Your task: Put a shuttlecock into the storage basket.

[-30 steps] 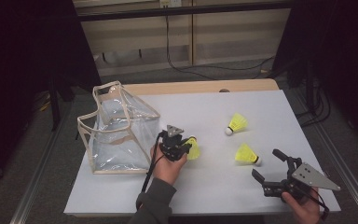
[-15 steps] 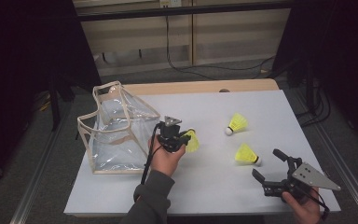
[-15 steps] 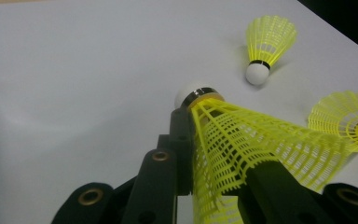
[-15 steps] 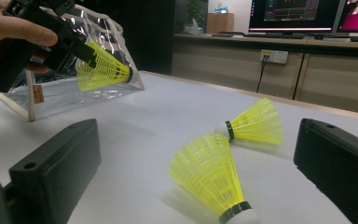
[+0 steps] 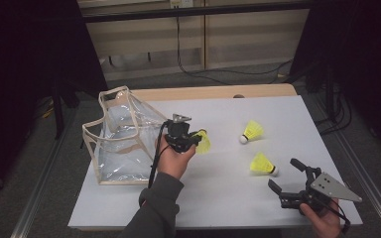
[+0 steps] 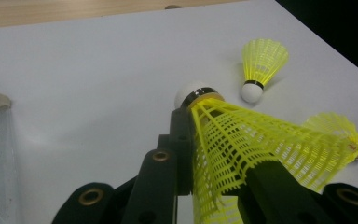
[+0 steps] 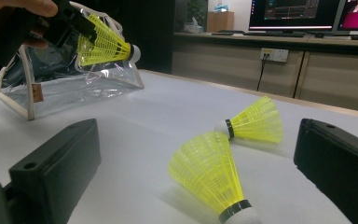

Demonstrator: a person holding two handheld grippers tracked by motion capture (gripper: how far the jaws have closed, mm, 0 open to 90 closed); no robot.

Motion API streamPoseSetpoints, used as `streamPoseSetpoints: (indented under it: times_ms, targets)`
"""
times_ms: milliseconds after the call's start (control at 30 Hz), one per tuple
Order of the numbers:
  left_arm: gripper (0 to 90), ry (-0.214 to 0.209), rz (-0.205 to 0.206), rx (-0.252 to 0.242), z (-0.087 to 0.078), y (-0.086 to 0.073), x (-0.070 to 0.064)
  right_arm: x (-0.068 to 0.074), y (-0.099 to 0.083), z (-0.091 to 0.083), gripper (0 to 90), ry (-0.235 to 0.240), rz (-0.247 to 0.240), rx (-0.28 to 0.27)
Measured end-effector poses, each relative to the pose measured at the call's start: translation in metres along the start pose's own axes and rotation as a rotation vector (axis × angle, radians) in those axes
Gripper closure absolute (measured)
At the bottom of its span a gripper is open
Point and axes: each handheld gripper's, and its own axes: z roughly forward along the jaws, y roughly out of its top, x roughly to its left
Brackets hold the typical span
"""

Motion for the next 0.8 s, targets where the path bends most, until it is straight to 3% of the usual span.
streamPoseSetpoints:
  times_ms: [533,800]
  targets:
    - [80.8,0.0,-0.035,0.007,-0.006,0.02,0.007,0.0,0.0,0.0,0.3,0.0,0.0,0.001]
    - [80.9,0.009,-0.032,0.01,-0.011,0.028,0.008,0.0,0.0,0.0,0.3,0.001,0.0,0.001]
